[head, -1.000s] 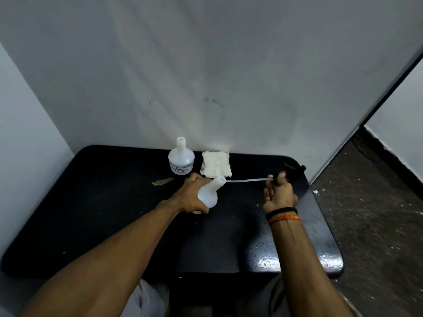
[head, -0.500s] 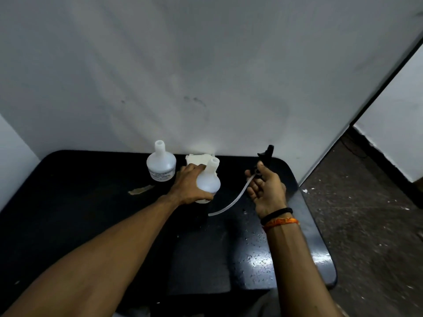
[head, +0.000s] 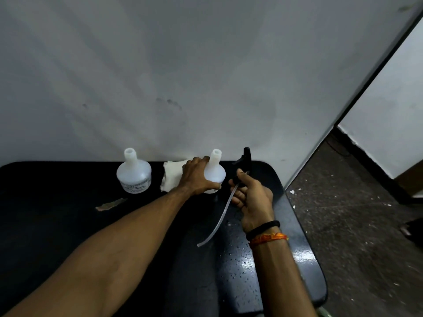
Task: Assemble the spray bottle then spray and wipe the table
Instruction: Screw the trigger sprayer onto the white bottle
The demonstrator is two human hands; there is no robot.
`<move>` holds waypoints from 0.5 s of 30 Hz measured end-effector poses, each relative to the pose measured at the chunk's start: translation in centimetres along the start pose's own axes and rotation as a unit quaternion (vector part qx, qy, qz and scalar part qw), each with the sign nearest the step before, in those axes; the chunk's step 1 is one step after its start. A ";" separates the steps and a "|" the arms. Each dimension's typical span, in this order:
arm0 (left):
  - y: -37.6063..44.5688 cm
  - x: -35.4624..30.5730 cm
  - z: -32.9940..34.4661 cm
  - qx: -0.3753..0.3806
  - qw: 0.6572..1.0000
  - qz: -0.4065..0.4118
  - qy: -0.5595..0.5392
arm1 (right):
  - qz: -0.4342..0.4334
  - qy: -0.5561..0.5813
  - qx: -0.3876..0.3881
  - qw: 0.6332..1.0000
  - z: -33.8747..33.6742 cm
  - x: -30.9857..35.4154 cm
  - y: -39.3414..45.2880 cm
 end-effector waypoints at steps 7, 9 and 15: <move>1.8 -0.8 1.0 -0.004 0.998 -0.008 -0.061 | -0.017 -0.017 0.001 1.000 -0.3 0.1 0.4; 2.0 -1.0 1.0 0.004 0.997 -0.005 -0.075 | -0.017 -0.012 0.009 1.000 -0.2 0.0 0.3; 2.0 -0.2 0.6 0.029 0.998 -0.020 -0.046 | -0.021 -0.022 0.019 0.999 0.8 -0.2 -0.2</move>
Point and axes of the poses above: each hand's wrist, its own y-axis towards the middle knuckle, its own z-axis out of the palm, x = y × z, the point moved 5 cm from there along y, towards the middle knuckle
